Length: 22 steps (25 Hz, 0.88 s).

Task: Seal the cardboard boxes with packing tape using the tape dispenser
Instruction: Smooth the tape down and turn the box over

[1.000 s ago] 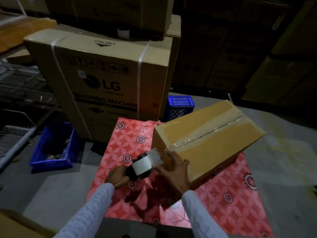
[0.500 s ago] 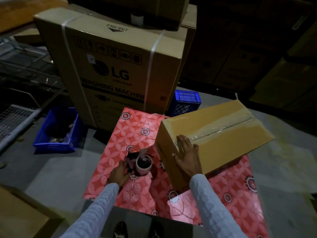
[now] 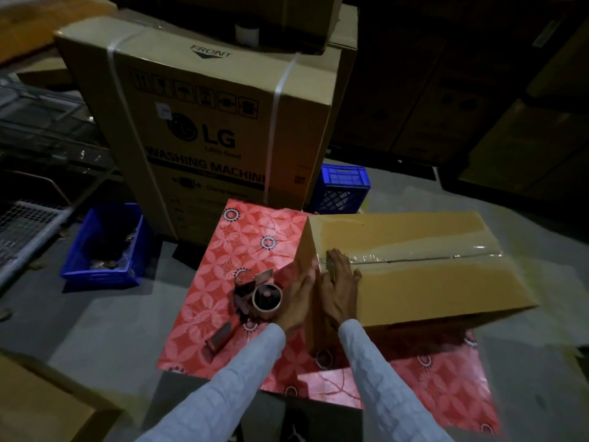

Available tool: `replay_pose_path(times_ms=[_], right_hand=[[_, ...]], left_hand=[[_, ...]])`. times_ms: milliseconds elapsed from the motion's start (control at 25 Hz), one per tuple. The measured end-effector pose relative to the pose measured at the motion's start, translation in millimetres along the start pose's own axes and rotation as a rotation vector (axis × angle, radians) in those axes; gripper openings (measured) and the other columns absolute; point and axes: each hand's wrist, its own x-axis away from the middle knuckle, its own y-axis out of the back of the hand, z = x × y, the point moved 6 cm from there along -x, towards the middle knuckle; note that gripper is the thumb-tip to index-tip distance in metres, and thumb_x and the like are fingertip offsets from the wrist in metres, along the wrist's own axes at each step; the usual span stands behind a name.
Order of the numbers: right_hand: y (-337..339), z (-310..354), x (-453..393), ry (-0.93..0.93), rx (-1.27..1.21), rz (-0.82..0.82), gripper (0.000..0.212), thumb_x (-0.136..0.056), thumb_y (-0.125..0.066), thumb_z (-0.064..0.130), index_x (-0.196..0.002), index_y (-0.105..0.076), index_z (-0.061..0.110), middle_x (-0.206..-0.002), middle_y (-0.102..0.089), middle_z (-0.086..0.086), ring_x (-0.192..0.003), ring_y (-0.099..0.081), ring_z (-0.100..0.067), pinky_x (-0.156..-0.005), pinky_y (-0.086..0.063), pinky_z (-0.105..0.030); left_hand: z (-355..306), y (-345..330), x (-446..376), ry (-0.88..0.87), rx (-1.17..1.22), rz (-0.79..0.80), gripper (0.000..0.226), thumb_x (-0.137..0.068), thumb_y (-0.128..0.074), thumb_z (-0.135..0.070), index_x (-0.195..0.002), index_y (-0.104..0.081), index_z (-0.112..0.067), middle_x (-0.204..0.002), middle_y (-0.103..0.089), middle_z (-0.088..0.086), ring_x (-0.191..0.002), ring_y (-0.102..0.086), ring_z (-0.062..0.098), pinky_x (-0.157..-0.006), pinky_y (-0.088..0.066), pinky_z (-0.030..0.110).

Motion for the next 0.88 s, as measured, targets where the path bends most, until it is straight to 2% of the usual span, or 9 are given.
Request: replay_pose_path(times_ms=[80,200,320,440,520,600,680,760,880], right_hand=[[-1,0,1,-0.050,-0.016,-0.009,0.067,-0.087,-0.033,0.028,-0.152,-0.048,0.013,-0.164,-0.036,-0.003,-0.155,-0.024,-0.019,-0.126,-0.001,-0.045],[0,-1,1,-0.073,-0.058,-0.014,0.068,-0.088,-0.028,0.027,-0.151,-0.049,0.013,-0.164,-0.036,-0.003,-0.155,-0.023,-0.016,-0.126,0.002,-0.039],[2,-5,0,-0.111,-0.090,-0.029,0.067,-0.089,-0.027,0.027,-0.149,-0.051,0.013,-0.162,-0.039,-0.002,-0.154,-0.026,-0.016,-0.127,0.000,-0.038],[6,-8,0,-0.134,-0.179,-0.041,0.056,-0.094,-0.035,0.020,-0.146,-0.054,0.011,-0.158,-0.045,-0.004,-0.151,-0.035,-0.020,-0.128,-0.012,-0.044],[9,-10,-1,-0.125,-0.206,-0.011,0.048,-0.098,-0.046,0.007,-0.146,-0.055,0.010,-0.156,-0.048,-0.006,-0.149,-0.039,-0.024,-0.125,-0.024,-0.046],[15,-15,-1,-0.036,-0.065,0.052,0.050,-0.099,-0.053,0.006,-0.149,-0.052,0.009,-0.158,-0.044,-0.007,-0.150,-0.036,-0.024,-0.126,-0.023,-0.045],[25,-26,1,0.069,0.179,0.070,0.052,-0.103,-0.050,0.017,-0.154,-0.045,0.013,-0.163,-0.038,-0.004,-0.153,-0.029,-0.022,-0.128,-0.014,-0.044],[31,-33,4,0.106,0.294,0.081,0.052,-0.107,-0.044,0.027,-0.157,-0.040,0.016,-0.166,-0.032,-0.004,-0.155,-0.024,-0.021,-0.125,-0.011,-0.039],[33,-31,-4,0.091,0.291,0.162,0.053,-0.107,-0.046,0.035,-0.157,-0.041,0.017,-0.166,-0.032,-0.004,-0.154,-0.027,-0.025,-0.124,-0.020,-0.040]], left_hand=[[1,-17,2,0.056,-0.012,0.005,0.076,-0.093,-0.034,-0.079,-0.149,-0.051,-0.031,-0.154,-0.050,-0.006,-0.143,-0.045,0.013,-0.121,-0.029,0.031],[2,-24,2,0.115,-0.154,-0.002,0.058,-0.107,-0.029,-0.058,-0.157,-0.038,-0.029,-0.162,-0.039,-0.001,-0.149,-0.035,0.018,-0.118,-0.024,0.027],[2,-25,-4,0.089,-0.173,0.009,0.054,-0.109,-0.031,-0.051,-0.158,-0.036,-0.030,-0.162,-0.039,0.000,-0.150,-0.036,0.021,-0.122,-0.026,0.036],[-4,-29,-5,0.055,-0.102,-0.046,0.042,-0.109,-0.042,-0.039,-0.147,-0.051,-0.025,-0.142,-0.059,0.004,-0.132,-0.056,0.023,-0.102,-0.042,0.030],[-9,-31,-4,0.011,-0.128,-0.083,0.033,-0.108,-0.046,-0.028,-0.136,-0.057,-0.016,-0.126,-0.068,0.010,-0.115,-0.065,0.024,-0.084,-0.042,0.026],[-11,-31,-7,-0.048,-0.206,-0.080,0.029,-0.108,-0.047,-0.024,-0.131,-0.057,-0.010,-0.116,-0.070,0.014,-0.105,-0.068,0.026,-0.077,-0.041,0.026],[-14,-29,-13,-0.082,-0.298,-0.073,0.027,-0.108,-0.047,-0.023,-0.121,-0.060,-0.003,-0.105,-0.069,0.022,-0.099,-0.069,0.035,-0.069,-0.035,0.027],[-19,-28,-17,-0.095,-0.401,-0.081,0.028,-0.107,-0.046,-0.021,-0.118,-0.060,0.001,-0.104,-0.068,0.025,-0.098,-0.067,0.038,-0.067,-0.031,0.028],[-25,-25,-20,-0.105,-0.527,-0.088,0.030,-0.108,-0.044,-0.023,-0.120,-0.058,0.000,-0.108,-0.065,0.025,-0.103,-0.061,0.037,-0.074,-0.035,0.032]])
